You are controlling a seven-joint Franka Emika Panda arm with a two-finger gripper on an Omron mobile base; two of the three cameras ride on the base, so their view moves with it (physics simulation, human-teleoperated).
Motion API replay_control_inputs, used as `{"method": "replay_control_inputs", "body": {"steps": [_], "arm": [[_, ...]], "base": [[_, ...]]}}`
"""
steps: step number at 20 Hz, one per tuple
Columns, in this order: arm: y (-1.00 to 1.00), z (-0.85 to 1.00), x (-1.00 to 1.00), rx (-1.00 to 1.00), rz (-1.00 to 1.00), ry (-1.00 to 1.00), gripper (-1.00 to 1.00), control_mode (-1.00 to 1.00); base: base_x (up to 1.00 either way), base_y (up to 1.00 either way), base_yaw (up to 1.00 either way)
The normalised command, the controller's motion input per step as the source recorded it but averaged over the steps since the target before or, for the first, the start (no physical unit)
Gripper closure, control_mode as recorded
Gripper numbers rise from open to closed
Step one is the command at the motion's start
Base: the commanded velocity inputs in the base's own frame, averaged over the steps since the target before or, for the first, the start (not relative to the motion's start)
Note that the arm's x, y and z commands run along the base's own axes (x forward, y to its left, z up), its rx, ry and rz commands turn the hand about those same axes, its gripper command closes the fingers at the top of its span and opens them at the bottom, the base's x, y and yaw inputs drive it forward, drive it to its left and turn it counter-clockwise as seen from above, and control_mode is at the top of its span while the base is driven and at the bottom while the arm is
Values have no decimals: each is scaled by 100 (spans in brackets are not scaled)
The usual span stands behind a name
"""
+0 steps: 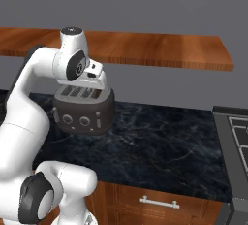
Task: Start the toaster. Once the lever pops up, take the bread to the plate on the dining counter.
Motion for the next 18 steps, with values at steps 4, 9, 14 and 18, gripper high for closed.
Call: {"method": "replay_control_inputs", "body": {"steps": [4,9,14,18], "arm": [[-2,-11,0,1,0,0,-100,-100],[-12,-30,1,3,1,0,-100,-100],[-12,-29,2,2,1,-1,-100,-100],[-4,-22,4,0,1,-3,-100,-100]], "base": [[0,0,0],[0,0,0],[0,0,0],[0,0,0]]}}
